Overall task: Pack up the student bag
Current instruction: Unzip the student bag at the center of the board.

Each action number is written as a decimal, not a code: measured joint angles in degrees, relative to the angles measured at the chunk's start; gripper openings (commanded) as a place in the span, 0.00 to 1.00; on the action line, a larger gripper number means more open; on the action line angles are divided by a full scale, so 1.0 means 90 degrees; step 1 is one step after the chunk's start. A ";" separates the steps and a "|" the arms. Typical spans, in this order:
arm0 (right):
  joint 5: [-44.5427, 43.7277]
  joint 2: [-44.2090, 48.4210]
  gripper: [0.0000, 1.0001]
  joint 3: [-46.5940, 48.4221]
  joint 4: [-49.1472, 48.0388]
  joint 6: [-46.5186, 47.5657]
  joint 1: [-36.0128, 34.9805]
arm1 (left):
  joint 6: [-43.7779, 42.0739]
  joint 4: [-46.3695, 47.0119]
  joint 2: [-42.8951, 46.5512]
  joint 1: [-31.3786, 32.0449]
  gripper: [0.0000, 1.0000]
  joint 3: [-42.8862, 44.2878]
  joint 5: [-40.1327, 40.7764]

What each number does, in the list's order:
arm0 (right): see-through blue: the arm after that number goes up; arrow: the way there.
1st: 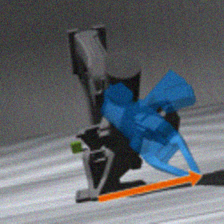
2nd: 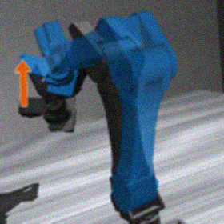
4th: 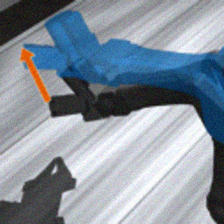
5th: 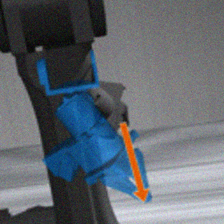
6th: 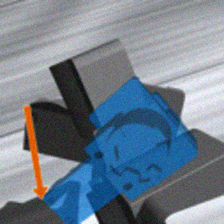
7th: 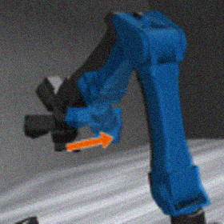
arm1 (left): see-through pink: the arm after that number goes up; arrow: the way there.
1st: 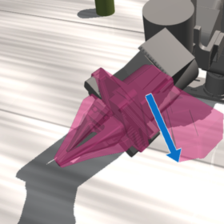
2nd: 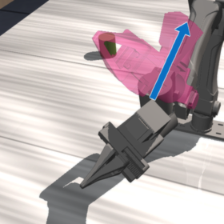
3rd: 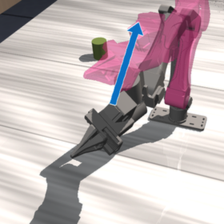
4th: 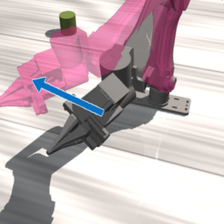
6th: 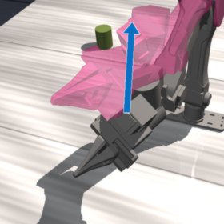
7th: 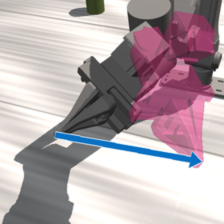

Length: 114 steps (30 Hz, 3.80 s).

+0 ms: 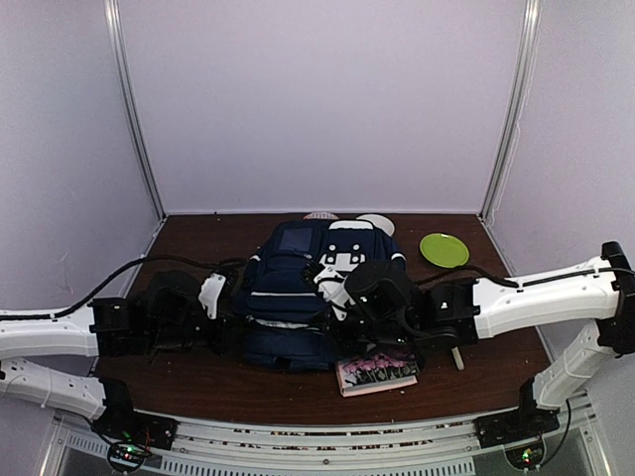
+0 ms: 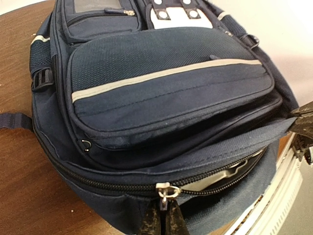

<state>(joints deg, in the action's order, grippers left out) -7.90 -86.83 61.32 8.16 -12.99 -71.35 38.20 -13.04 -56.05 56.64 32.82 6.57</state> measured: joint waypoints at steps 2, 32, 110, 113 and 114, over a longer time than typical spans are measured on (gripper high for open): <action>0.0044 0.0092 0.00 -0.0083 -0.0058 0.0036 0.0000 | 0.0017 0.0112 0.0189 -0.0056 0.00 -0.0117 -0.0117; -0.0204 0.0396 0.00 0.0146 0.1018 0.0767 0.0002 | -0.0721 -0.1715 -0.0665 -0.0415 0.03 0.1620 -0.2135; 0.0007 0.1107 0.54 0.0573 0.1428 0.1231 -0.0022 | -0.0896 -0.1027 -0.0566 -0.1127 0.00 0.0546 -0.2837; 0.0087 0.0928 0.55 0.1217 0.1462 0.1263 -0.0080 | -0.0879 -0.0838 -0.0493 -0.1115 0.00 0.0427 -0.2866; 0.0117 0.0767 0.55 0.1472 0.1506 0.1292 -0.0119 | -0.0872 -0.0775 -0.0478 -0.1115 0.00 0.0379 -0.2873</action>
<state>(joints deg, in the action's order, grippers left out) -6.85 -79.92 74.56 21.71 -1.37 -72.42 30.35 -20.01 -60.36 46.61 36.23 -19.29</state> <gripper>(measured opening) 0.547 0.051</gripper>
